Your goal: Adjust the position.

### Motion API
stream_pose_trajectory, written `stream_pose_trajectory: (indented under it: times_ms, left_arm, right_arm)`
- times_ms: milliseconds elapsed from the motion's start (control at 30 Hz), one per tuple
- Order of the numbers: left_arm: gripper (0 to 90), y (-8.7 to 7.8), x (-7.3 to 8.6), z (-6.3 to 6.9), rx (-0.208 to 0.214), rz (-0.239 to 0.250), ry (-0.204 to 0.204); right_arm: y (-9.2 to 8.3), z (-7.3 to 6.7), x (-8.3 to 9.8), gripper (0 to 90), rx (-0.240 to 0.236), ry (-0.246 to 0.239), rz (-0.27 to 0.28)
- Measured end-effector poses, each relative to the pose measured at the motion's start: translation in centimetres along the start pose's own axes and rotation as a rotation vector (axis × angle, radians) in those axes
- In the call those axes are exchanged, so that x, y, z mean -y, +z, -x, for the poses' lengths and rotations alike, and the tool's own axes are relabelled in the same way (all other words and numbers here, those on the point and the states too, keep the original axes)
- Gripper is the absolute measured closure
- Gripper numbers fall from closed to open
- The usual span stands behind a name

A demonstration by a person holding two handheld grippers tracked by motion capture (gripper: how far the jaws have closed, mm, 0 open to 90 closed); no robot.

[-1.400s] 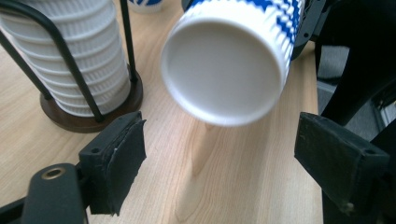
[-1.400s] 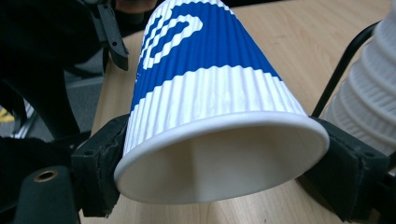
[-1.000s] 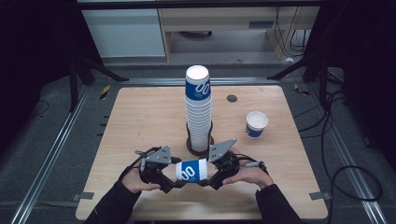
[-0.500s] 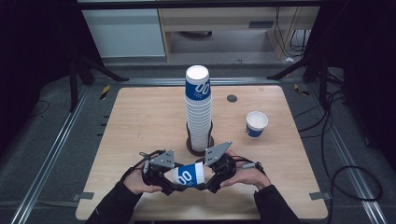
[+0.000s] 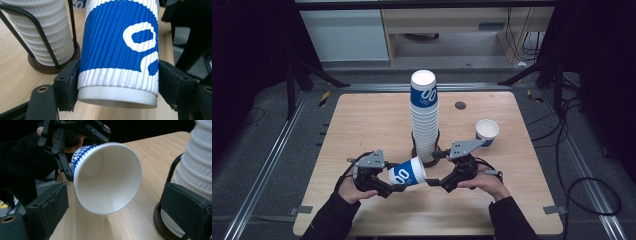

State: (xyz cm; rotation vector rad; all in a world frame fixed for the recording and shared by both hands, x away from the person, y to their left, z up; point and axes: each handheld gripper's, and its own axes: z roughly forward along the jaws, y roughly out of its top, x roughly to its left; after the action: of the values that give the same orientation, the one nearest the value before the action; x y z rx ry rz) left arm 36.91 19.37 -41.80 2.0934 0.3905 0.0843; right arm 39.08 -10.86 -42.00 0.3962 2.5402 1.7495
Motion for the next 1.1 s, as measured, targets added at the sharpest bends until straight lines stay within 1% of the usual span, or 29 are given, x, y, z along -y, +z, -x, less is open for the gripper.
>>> stream_pose_trajectory:
  times_ms: [67, 100, 167, 300, 333, 400, 533, 567, 633, 667, 733, 833, 1000, 1100]
  left_arm:
    - [25.8, -0.1, -0.1, 0.0, -0.006, 0.024, -0.005]
    - [25.8, -0.2, -0.1, 0.1, -0.006, 0.035, -0.006]
    - [25.8, -0.1, -0.2, 0.2, 0.001, 0.053, -0.004]
    - [25.8, 0.0, -0.4, 0.5, 0.011, 0.07, 0.001]
    - [25.8, 0.1, -0.4, 0.6, 0.007, 0.073, 0.005]
    - [25.8, 0.3, -0.5, 0.9, 0.013, 0.076, 0.01]
    - [25.8, 0.7, -0.7, 1.3, 0.028, 0.073, 0.025]
    - [25.8, 0.7, -0.7, 1.4, 0.03, 0.077, 0.027]
    - [25.8, 0.8, -0.8, 1.5, 0.037, 0.08, 0.027]
    - [25.8, 0.8, -0.8, 1.5, 0.039, 0.086, 0.029]
    - [25.8, 0.9, -0.8, 1.6, 0.044, 0.086, 0.031]
    - [25.9, 1.1, -0.8, 1.8, 0.05, 0.083, 0.037]
    - [25.9, 1.3, -0.8, 1.8, 0.058, 0.077, 0.035]
    - [25.9, 1.3, -0.8, 1.8, 0.059, 0.068, 0.034]
  right_arm:
    - [-0.2, 0.2, 0.0, 7.2, 0.002, 0.016, 0.016]
    - [-0.3, 0.2, 0.0, 7.2, -0.004, 0.025, 0.025]
    - [-0.2, 0.1, 0.0, 7.2, -0.006, 0.023, 0.024]
    - [0.0, 0.0, -0.1, 7.7, -0.034, 0.035, 0.039]
    - [0.0, 0.0, -0.1, 7.9, -0.042, 0.038, 0.043]
    - [0.2, -0.1, -0.1, 8.1, -0.061, 0.049, 0.051]
    - [0.7, -0.3, 0.0, 8.5, -0.08, 0.051, 0.039]
    - [0.8, -0.3, 0.0, 8.9, -0.09, 0.055, 0.042]
    - [1.0, -0.4, 0.1, 9.5, -0.094, 0.053, 0.038]
    - [1.0, -0.4, 0.1, 10.1, -0.107, 0.058, 0.042]
    - [1.2, -0.4, 0.1, 10.9, -0.122, 0.066, 0.049]
    - [1.4, -0.5, 0.1, 11.3, -0.139, 0.072, 0.043]
    - [1.5, -0.4, 0.3, 12.5, -0.16, 0.088, 0.041]
    - [1.5, -0.4, 0.3, 13.1, -0.164, 0.093, 0.033]
